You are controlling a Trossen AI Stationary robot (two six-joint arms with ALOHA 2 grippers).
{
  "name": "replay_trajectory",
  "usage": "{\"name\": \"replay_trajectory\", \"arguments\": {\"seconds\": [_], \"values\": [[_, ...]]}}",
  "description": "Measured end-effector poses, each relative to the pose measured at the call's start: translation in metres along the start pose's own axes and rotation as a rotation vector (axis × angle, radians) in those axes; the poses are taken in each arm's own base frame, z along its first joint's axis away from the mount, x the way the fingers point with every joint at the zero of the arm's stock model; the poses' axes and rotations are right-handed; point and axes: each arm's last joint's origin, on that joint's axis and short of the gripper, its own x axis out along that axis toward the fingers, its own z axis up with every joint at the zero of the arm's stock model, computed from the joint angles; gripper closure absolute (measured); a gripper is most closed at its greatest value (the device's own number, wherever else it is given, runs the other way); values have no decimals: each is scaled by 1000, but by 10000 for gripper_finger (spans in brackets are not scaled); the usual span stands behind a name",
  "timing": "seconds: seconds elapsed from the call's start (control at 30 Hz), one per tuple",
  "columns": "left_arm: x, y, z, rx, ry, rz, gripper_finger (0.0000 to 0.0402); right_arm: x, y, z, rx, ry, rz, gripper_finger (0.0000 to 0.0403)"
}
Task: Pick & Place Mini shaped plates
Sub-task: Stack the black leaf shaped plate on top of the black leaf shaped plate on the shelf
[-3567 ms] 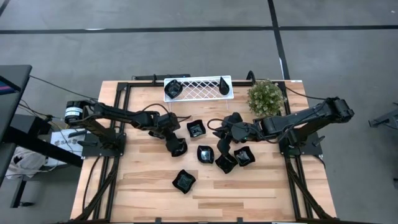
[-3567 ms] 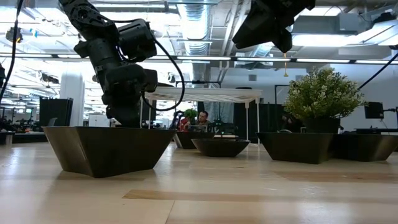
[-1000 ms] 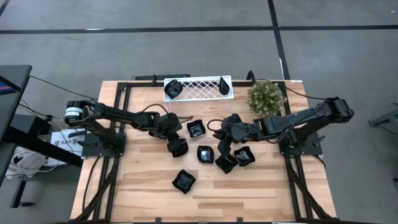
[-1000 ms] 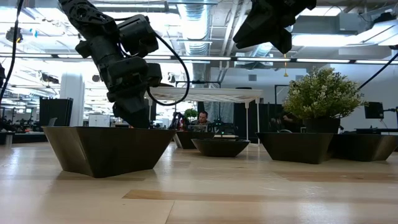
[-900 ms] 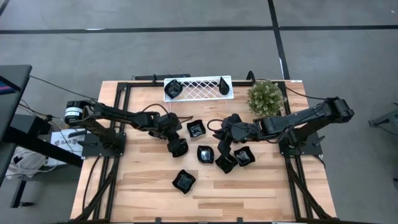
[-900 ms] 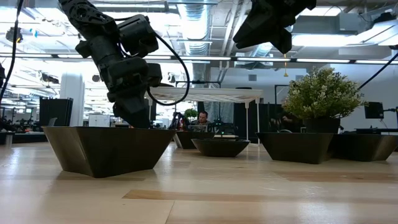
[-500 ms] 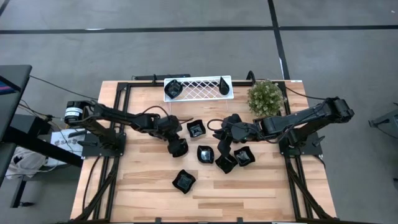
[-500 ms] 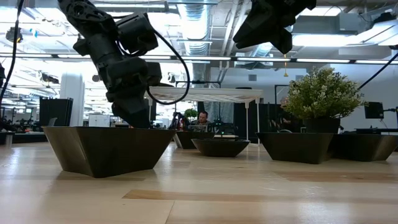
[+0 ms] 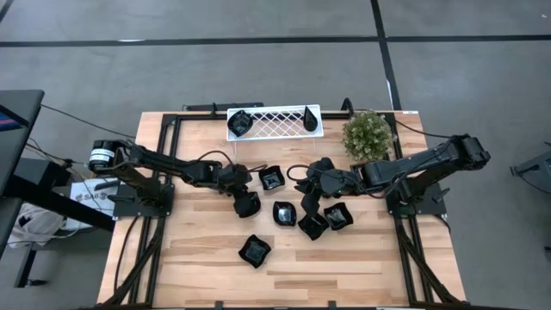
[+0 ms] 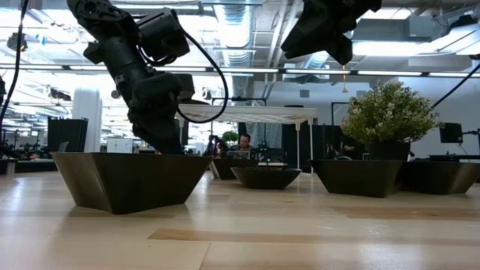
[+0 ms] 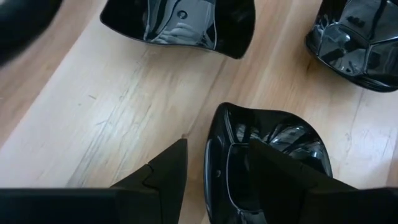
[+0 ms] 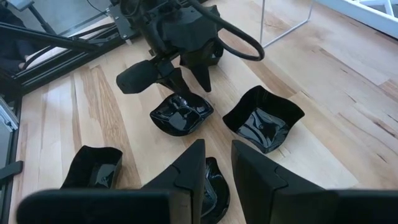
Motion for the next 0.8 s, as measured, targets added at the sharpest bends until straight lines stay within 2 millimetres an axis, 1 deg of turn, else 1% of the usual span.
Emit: {"name": "replay_trajectory", "arguments": {"seconds": [0.23, 0.5, 0.8], "values": [[1, 0, 0, 4, 3, 1, 234, 0, 0, 0, 0, 0, 0, 329], [19, 0, -9, -14, 70, 21, 234, 0, 0, 0, 7, 1, 2, 329], [18, 0, -8, -31, 63, 18, 240, 0, 0, 0, 8, 2, 3, 329]]}}
